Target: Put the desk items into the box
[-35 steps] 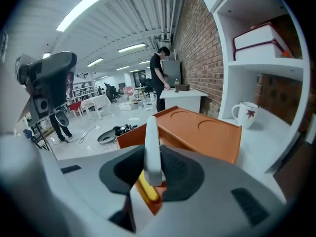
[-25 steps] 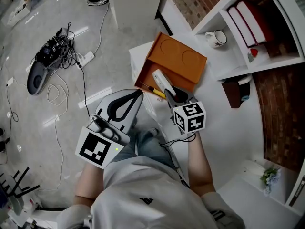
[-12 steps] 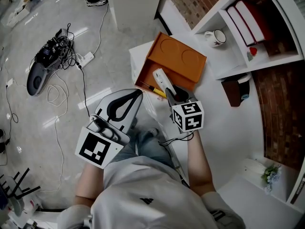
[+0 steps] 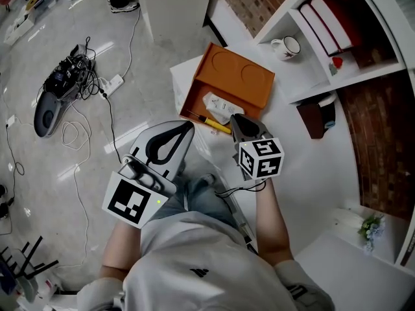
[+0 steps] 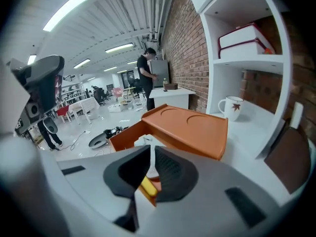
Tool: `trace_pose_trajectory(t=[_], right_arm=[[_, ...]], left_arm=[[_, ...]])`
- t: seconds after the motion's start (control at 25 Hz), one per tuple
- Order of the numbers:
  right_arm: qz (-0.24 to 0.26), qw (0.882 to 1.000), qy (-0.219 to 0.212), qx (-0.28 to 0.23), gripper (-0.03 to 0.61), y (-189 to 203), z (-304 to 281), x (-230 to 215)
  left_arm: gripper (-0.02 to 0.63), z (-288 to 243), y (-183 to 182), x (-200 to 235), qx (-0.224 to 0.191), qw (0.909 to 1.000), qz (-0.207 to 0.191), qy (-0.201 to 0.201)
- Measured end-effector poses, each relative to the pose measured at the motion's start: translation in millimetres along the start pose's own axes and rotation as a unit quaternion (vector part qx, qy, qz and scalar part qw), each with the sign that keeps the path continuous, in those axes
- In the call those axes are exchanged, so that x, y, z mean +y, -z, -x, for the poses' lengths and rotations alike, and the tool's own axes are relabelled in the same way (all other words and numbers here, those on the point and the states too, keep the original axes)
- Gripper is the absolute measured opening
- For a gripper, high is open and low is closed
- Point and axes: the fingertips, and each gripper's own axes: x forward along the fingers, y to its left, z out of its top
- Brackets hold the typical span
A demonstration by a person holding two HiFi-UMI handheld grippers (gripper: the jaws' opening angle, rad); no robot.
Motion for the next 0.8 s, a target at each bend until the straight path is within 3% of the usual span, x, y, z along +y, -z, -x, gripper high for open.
trace_pose_trajectory(t=[0.12, 0.8], right_arm=[[-0.011, 1.000, -0.007, -0.018, 0.012, -9, 8, 5], [-0.039, 0.985, 0.017, -0.167, 0.008, -72, 79, 34]], left_arm=[[0.012, -1, -2, -3, -0.001, 0.9999, -0.003, 0.012], [0.012, -20, -9, -28, -0.005, 0.9929, -0.010, 0.118]])
